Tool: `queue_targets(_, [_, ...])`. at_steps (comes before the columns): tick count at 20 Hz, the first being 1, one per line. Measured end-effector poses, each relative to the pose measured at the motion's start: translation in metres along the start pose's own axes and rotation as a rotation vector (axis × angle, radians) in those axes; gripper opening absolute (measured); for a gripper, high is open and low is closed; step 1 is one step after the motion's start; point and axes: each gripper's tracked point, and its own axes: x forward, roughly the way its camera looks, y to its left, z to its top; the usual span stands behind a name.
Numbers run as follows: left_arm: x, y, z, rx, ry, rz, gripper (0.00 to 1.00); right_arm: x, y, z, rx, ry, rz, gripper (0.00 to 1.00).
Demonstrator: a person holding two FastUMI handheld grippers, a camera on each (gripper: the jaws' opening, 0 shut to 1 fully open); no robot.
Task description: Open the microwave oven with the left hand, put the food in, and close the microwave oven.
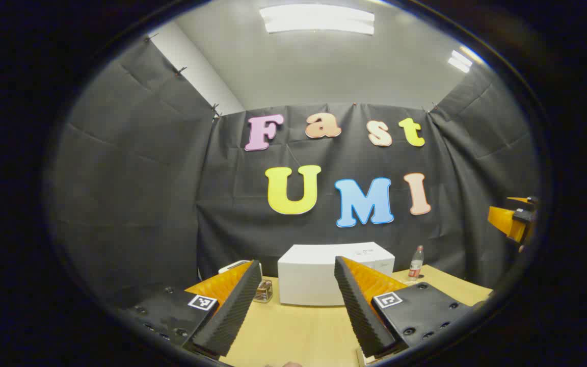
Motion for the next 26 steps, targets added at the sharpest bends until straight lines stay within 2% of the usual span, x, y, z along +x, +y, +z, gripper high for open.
queue_targets(6, [-0.002,-0.016,0.003,-0.013,-0.008,-0.014,0.98,-0.003,-0.007,-0.002,-0.007,0.006,0.005,0.97])
queue_targets(17, [0.009,-0.068,-0.002,-0.011,-0.011,0.016,0.98,0.001,-0.027,-0.012,0.024,0.004,0.092,0.97])
queue_targets(22, [0.044,-0.092,-0.005,-0.005,-0.024,-0.009,0.98,0.01,-0.047,-0.016,0.024,0.016,0.055,0.97])
queue_targets(26, [0.091,-0.113,-0.012,0.007,-0.04,-0.066,0.98,0.023,-0.058,-0.02,0.032,0.021,-0.013,0.97])
